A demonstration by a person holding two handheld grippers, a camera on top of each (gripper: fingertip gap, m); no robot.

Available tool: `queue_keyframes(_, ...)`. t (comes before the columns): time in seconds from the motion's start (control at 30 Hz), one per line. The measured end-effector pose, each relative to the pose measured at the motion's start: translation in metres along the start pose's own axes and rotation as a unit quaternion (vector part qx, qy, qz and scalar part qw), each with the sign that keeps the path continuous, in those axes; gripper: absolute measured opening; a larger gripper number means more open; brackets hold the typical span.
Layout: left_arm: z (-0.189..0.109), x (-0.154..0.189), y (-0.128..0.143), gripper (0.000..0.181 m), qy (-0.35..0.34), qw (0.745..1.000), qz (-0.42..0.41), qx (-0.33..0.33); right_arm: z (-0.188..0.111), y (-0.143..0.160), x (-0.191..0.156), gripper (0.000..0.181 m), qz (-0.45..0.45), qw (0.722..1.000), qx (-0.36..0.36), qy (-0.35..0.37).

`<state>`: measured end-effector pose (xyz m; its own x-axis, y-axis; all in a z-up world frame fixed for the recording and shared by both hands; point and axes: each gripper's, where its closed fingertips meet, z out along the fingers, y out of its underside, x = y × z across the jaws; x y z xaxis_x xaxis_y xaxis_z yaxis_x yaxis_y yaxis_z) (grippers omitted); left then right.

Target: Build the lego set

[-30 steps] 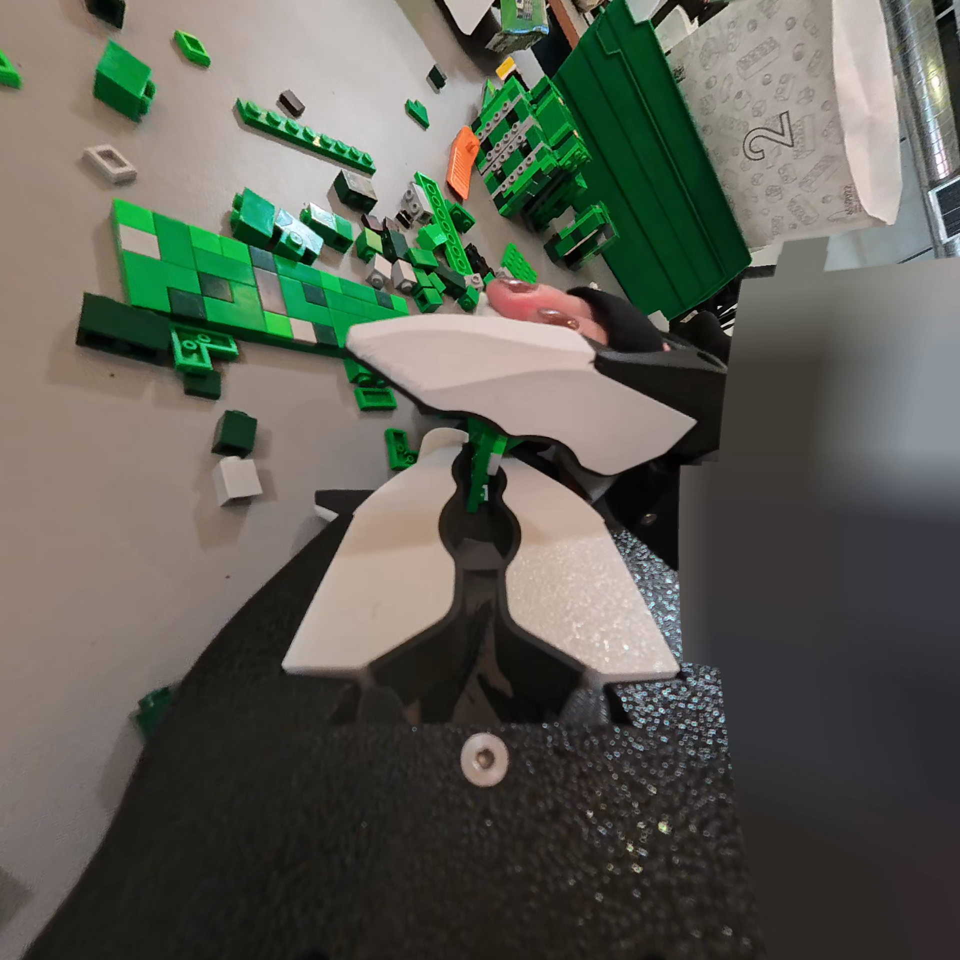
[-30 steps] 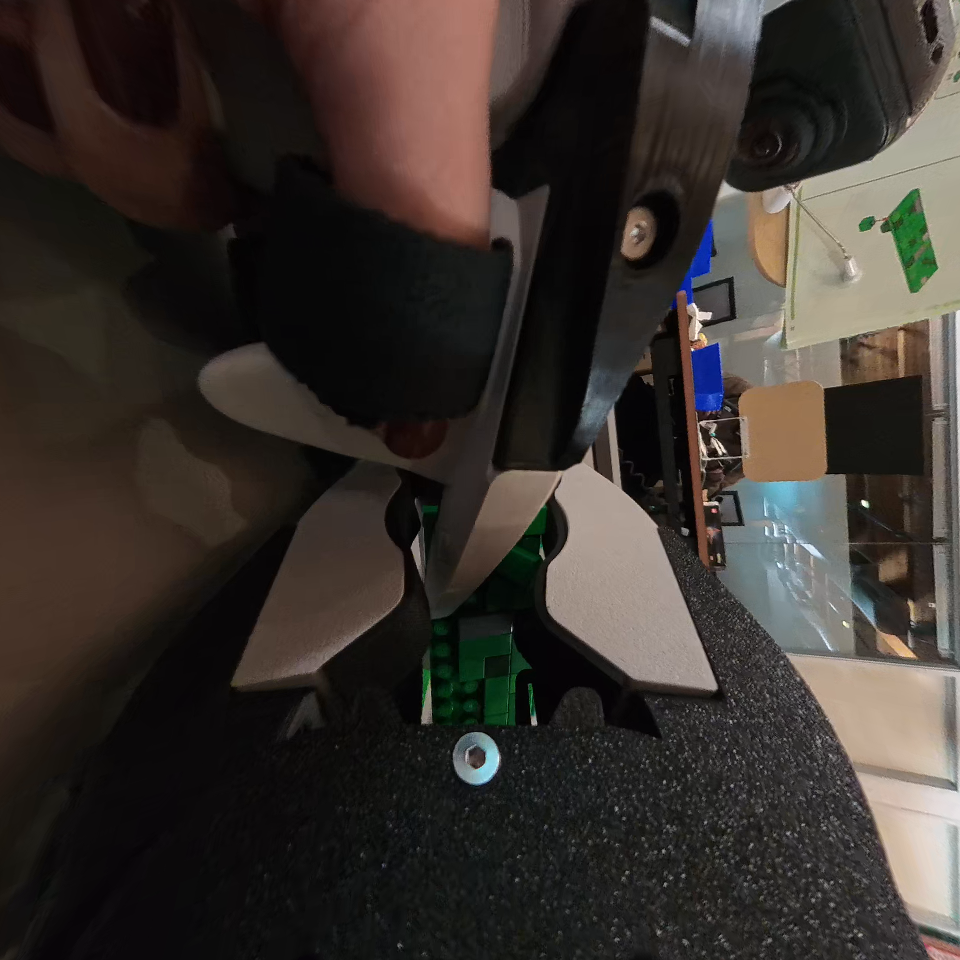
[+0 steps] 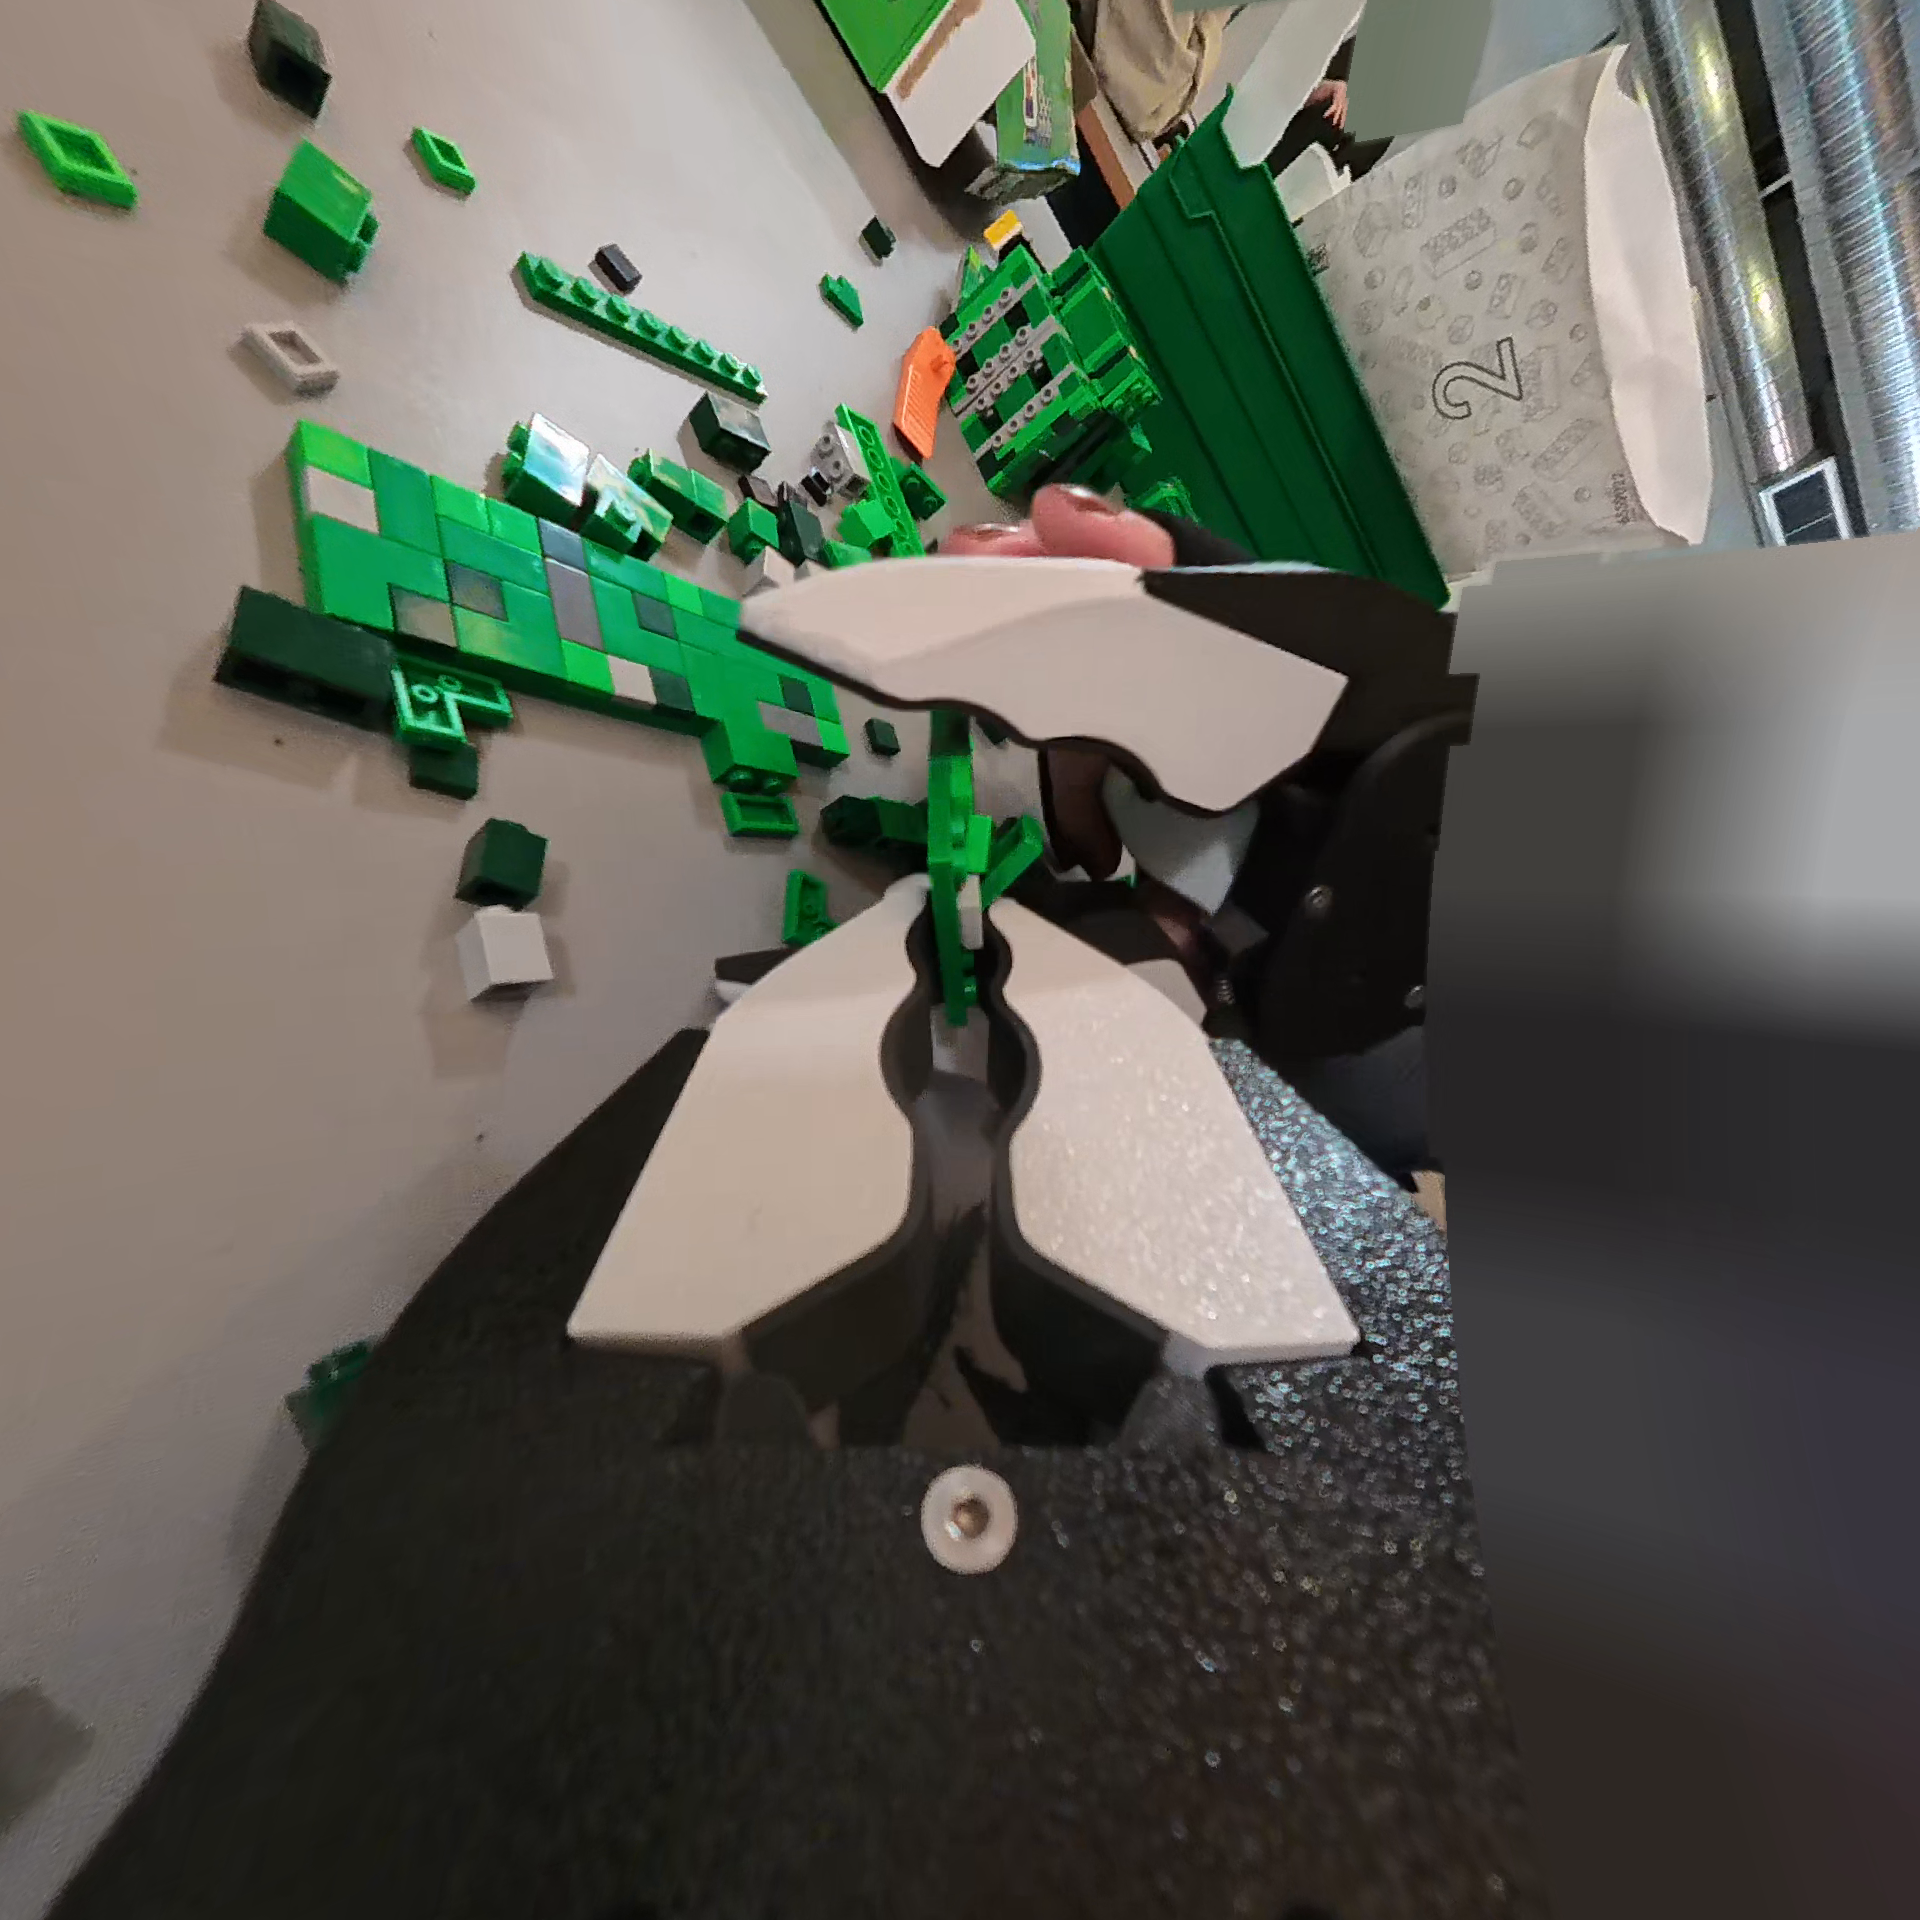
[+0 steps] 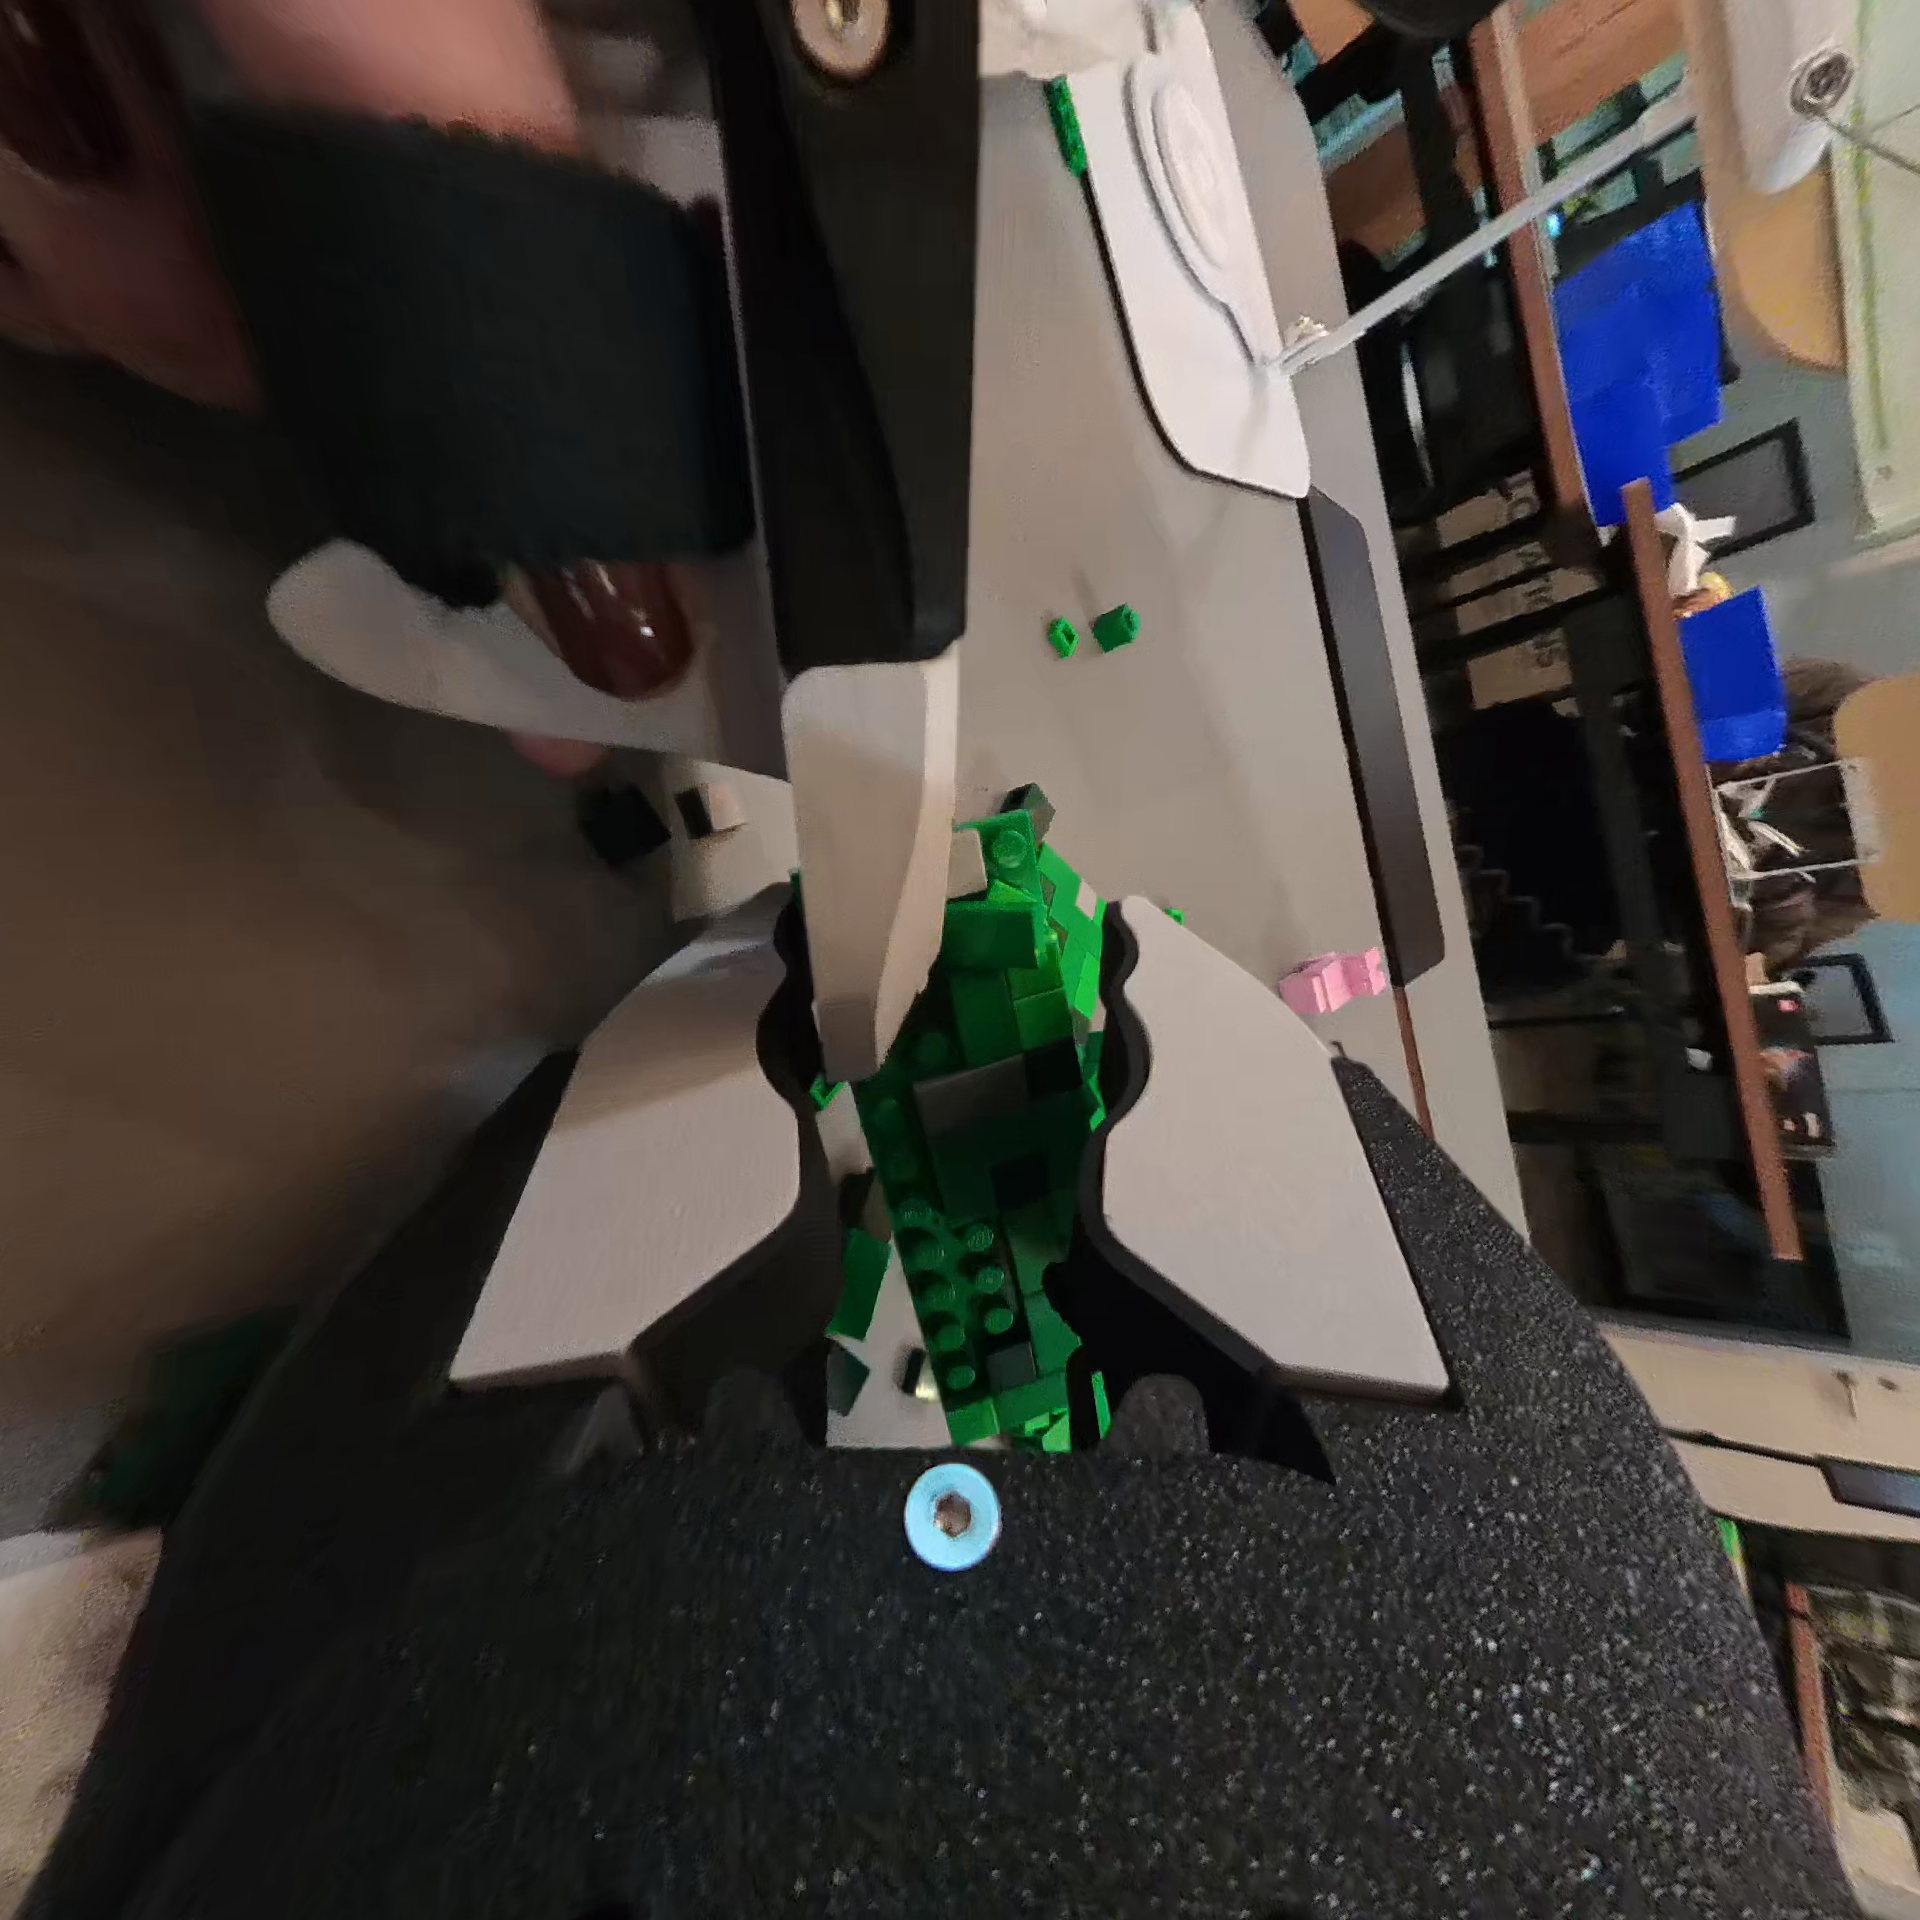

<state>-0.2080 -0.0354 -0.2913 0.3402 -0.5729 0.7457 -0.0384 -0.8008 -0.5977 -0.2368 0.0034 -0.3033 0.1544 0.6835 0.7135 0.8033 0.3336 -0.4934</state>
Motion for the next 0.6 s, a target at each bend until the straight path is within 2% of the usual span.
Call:
queue_keyframes(0.1,0.001,0.001,0.002,0.005,0.001,1.000,0.007,-0.005,0.000,0.000,-0.003,0.046,-0.012,1.000,-0.001,-0.006)
queue_keyframes(0.37,0.002,0.009,0.006,0.005,0.013,0.999,0.040,-0.020,-0.001,0.000,-0.005,0.043,-0.048,0.999,0.001,-0.009)
queue_keyframes(0.6,-0.004,0.006,0.000,0.005,0.029,0.999,-0.016,0.004,0.003,-0.003,0.007,0.043,-0.100,0.993,-0.023,0.065)
